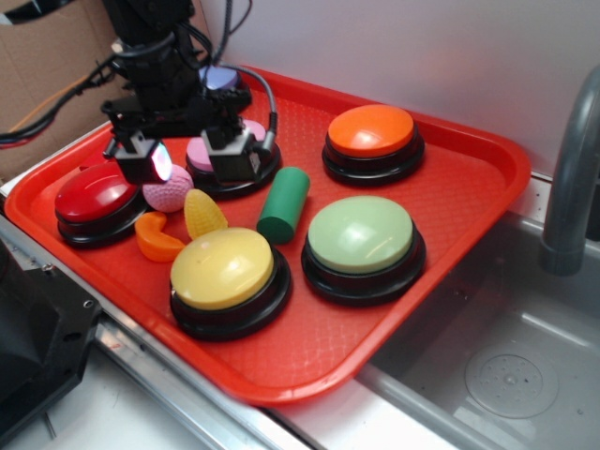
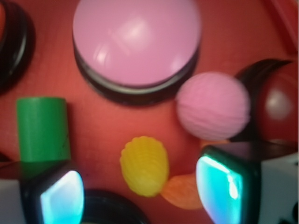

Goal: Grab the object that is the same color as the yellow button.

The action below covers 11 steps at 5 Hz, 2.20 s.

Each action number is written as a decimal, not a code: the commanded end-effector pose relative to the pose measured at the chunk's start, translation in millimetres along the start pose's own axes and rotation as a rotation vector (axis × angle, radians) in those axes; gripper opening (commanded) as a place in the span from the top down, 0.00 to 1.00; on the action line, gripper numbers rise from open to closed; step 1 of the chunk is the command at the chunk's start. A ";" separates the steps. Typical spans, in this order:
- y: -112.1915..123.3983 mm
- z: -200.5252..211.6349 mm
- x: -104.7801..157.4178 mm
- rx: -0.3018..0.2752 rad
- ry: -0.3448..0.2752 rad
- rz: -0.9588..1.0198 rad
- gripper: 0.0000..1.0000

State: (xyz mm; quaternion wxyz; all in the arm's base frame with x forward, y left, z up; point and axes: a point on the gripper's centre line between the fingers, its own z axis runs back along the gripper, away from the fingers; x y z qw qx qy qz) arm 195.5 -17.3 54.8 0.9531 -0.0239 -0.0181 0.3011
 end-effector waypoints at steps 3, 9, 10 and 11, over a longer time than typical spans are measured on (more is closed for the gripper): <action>5.3 -25.2 -3.1 0.015 0.003 -0.002 0.97; -8.7 145.4 24.0 -0.198 -0.067 -0.521 1.00; 3.5 163.6 28.7 -0.228 -0.094 -0.506 1.00; 11.7 164.3 37.1 -0.136 -0.144 -0.463 1.00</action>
